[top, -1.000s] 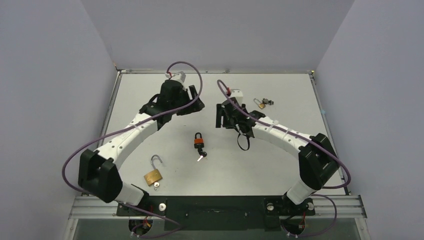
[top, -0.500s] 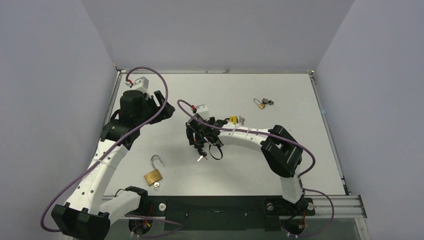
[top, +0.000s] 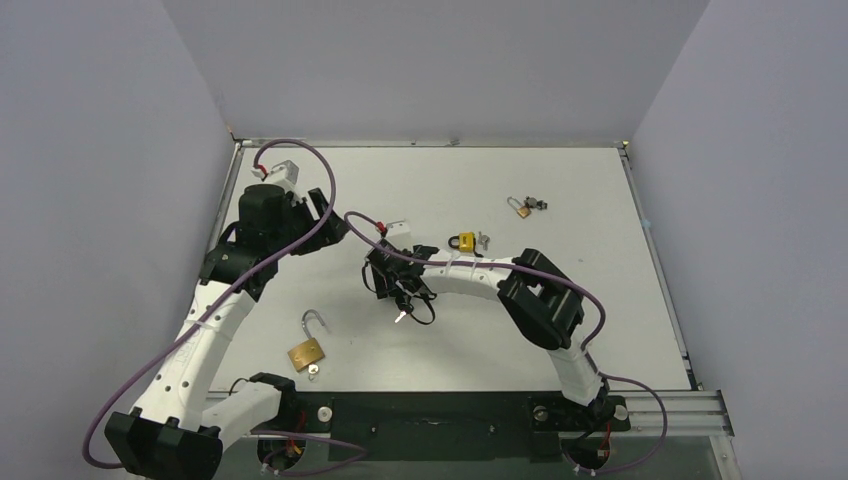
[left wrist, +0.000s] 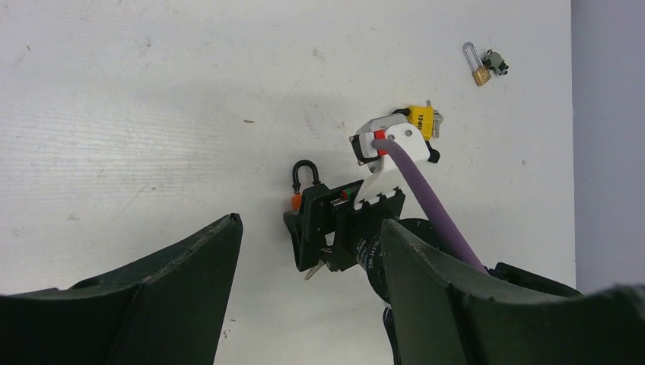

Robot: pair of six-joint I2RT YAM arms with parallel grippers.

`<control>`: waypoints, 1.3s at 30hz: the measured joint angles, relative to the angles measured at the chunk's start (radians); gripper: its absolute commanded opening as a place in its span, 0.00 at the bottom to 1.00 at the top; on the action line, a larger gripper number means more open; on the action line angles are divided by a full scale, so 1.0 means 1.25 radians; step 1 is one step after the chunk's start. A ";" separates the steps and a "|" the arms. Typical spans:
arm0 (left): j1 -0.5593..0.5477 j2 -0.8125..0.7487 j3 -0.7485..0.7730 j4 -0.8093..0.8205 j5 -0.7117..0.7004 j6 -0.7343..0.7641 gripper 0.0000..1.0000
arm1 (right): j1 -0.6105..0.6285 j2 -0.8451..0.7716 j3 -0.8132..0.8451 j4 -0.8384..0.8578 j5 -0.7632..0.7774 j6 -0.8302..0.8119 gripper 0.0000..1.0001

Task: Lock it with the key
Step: Pick up the lock from the center of the board.

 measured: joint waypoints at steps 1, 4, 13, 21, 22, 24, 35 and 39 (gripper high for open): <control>0.000 0.000 0.000 0.000 0.002 0.000 0.65 | 0.000 0.004 0.002 -0.002 0.005 0.001 0.61; 0.000 0.001 0.000 0.000 0.005 0.001 0.65 | 0.000 0.006 0.007 -0.003 0.007 0.007 0.48; 0.001 0.019 0.000 0.000 0.016 0.007 0.65 | 0.000 0.001 0.000 -0.002 0.012 0.013 0.00; 0.000 0.046 0.000 0.001 0.077 0.047 0.62 | -0.027 -0.204 -0.152 -0.021 -0.022 -0.077 0.00; -0.002 0.051 0.000 0.001 0.093 0.056 0.62 | -0.034 -0.241 -0.162 -0.022 -0.031 -0.090 0.00; -0.012 0.056 0.000 0.001 0.120 0.071 0.62 | -0.051 -0.333 -0.188 -0.017 -0.062 -0.122 0.00; -0.158 0.050 0.052 0.033 0.242 0.140 0.58 | -0.102 -0.714 -0.312 -0.005 -0.343 -0.272 0.00; -0.163 0.023 0.052 0.069 0.321 0.150 0.56 | -0.119 -0.793 -0.318 -0.013 -0.468 -0.291 0.00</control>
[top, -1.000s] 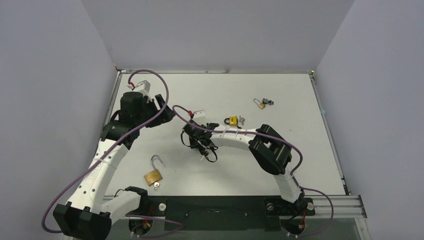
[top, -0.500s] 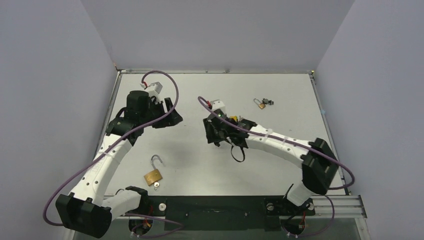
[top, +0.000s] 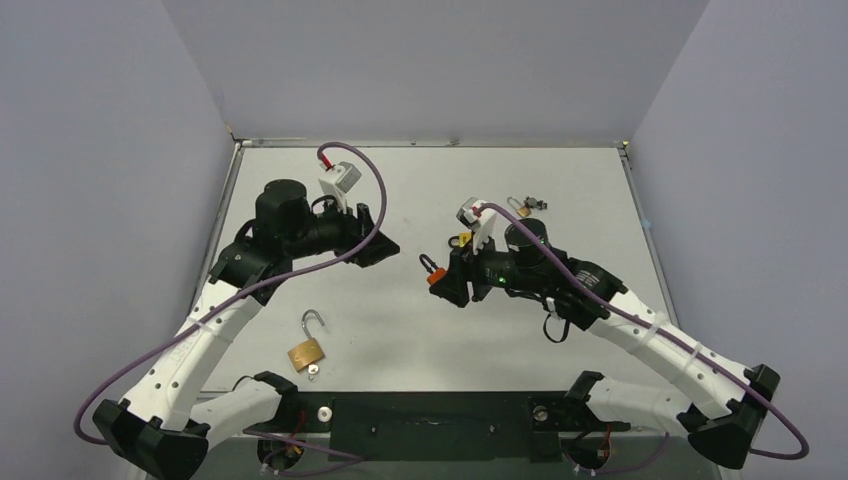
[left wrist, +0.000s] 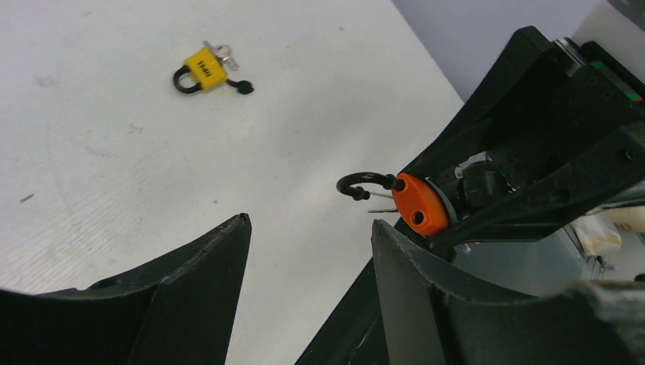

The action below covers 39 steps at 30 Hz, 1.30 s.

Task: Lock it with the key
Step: Pick up the lock from the center of the board.

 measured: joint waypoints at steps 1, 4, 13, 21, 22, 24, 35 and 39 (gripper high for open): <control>0.000 -0.007 0.000 0.012 0.025 0.004 0.55 | -0.004 -0.018 0.000 -0.001 -0.031 -0.001 0.00; -0.001 -0.027 0.000 0.050 0.109 0.009 0.55 | -0.008 -0.065 0.000 0.000 -0.114 0.000 0.00; -0.006 -0.042 0.024 0.139 0.340 0.011 0.54 | -0.008 -0.117 0.012 0.006 -0.290 0.032 0.00; -0.034 -0.043 0.027 0.162 0.449 0.014 0.54 | 0.000 -0.125 0.045 0.028 -0.331 0.062 0.00; -0.039 -0.043 0.027 0.162 0.454 0.016 0.54 | 0.003 -0.125 0.049 0.031 -0.331 0.063 0.00; -0.052 -0.043 0.027 0.162 0.461 0.021 0.54 | 0.012 -0.125 0.060 0.034 -0.331 0.064 0.00; -0.122 -0.035 0.027 0.147 0.465 0.061 0.44 | 0.020 -0.125 0.075 0.032 -0.331 0.061 0.00; -0.135 -0.030 0.027 0.135 0.457 0.073 0.39 | 0.020 -0.125 0.075 0.027 -0.328 0.058 0.00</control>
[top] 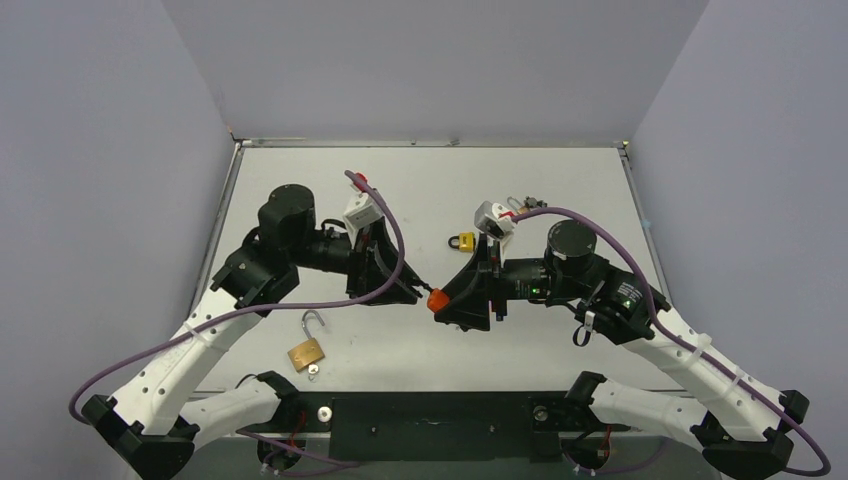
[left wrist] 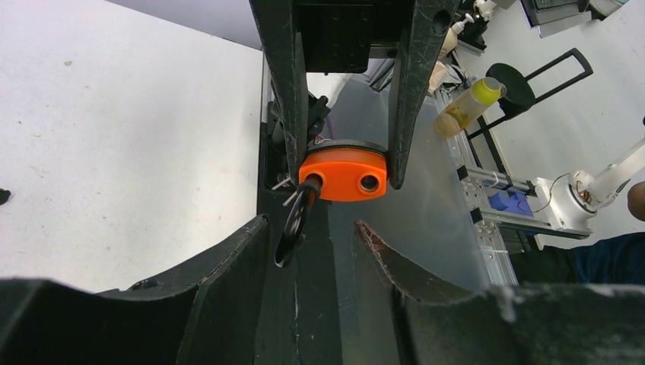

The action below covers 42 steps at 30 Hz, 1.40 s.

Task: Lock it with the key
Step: Pick up the lock from the center of the board, then lock the lock.

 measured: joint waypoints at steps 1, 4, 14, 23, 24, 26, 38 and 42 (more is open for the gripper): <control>-0.003 0.001 0.000 -0.002 -0.003 0.002 0.38 | 0.000 0.000 0.000 -0.002 0.001 -0.001 0.00; -0.012 0.003 0.000 -0.004 -0.010 0.003 0.35 | 0.002 0.000 0.000 -0.008 0.004 -0.006 0.00; -0.034 0.013 0.005 -0.008 -0.042 0.005 0.11 | 0.004 0.004 0.002 -0.035 0.016 -0.029 0.00; -0.043 0.025 0.009 -0.020 -0.087 0.002 0.00 | 0.006 0.005 0.008 -0.066 0.056 -0.054 0.69; -0.045 0.025 0.009 -0.018 -0.097 -0.002 0.00 | 0.008 0.005 0.010 -0.066 0.082 -0.052 0.75; -0.049 0.023 0.009 -0.019 -0.125 -0.010 0.00 | 0.008 0.006 0.016 -0.066 0.132 -0.053 0.78; -0.049 -0.019 0.009 0.045 -0.312 -0.133 0.00 | -0.096 0.011 0.023 -0.022 0.259 -0.061 0.78; -0.049 -0.024 0.015 0.108 -0.366 -0.229 0.00 | -0.117 0.022 0.050 0.031 0.227 -0.060 0.77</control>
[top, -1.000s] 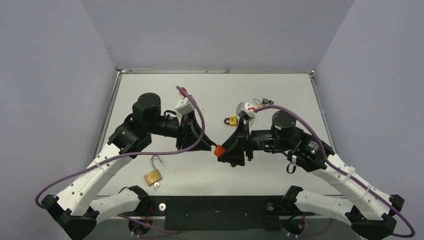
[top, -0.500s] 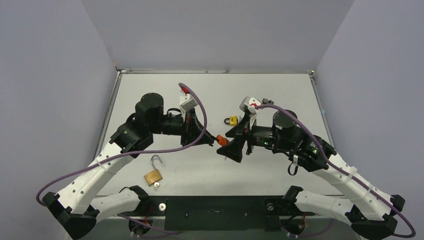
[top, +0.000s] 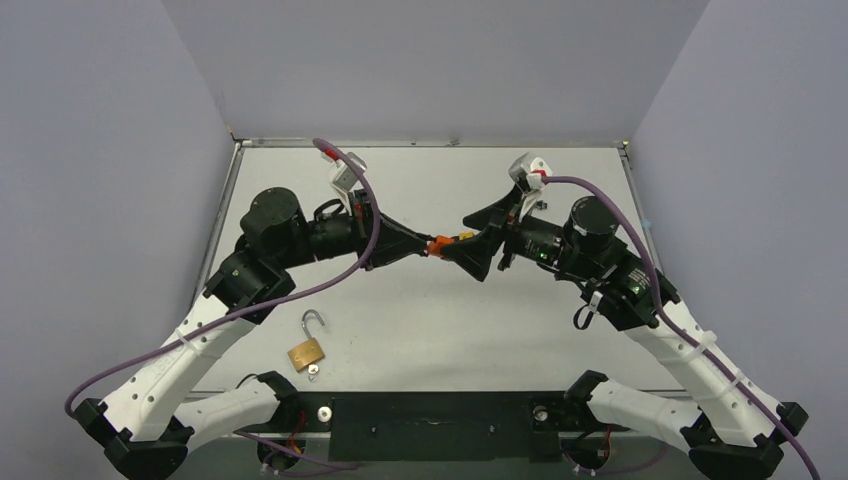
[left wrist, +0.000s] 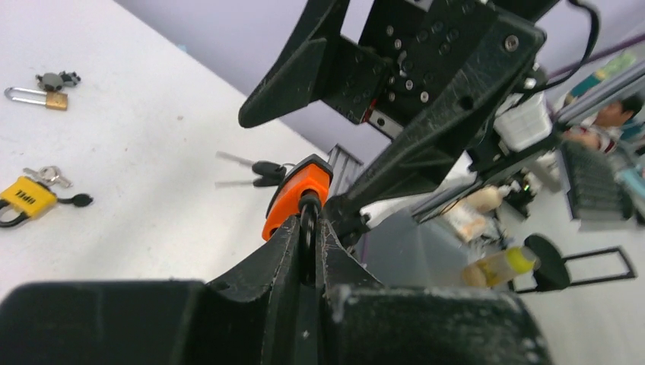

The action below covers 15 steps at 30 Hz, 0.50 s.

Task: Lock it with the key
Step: Lock the lock.

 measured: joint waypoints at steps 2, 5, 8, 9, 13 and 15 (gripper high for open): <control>0.000 0.002 0.009 0.030 -0.019 -0.049 0.00 | -0.001 0.010 0.021 0.032 -0.022 0.001 0.75; 0.000 0.005 0.035 0.078 -0.048 -0.114 0.00 | -0.005 0.035 0.064 0.082 -0.069 0.006 0.70; 0.000 0.009 0.071 0.112 -0.068 -0.157 0.00 | -0.012 0.062 0.101 0.131 -0.116 0.022 0.67; 0.000 0.009 0.082 0.122 -0.073 -0.168 0.00 | -0.016 0.069 0.108 0.146 -0.132 0.029 0.66; 0.000 0.011 0.114 0.150 -0.087 -0.195 0.00 | -0.028 0.078 0.112 0.197 -0.178 0.064 0.59; 0.000 0.011 0.120 0.161 -0.089 -0.203 0.00 | -0.032 0.078 0.112 0.223 -0.193 0.082 0.56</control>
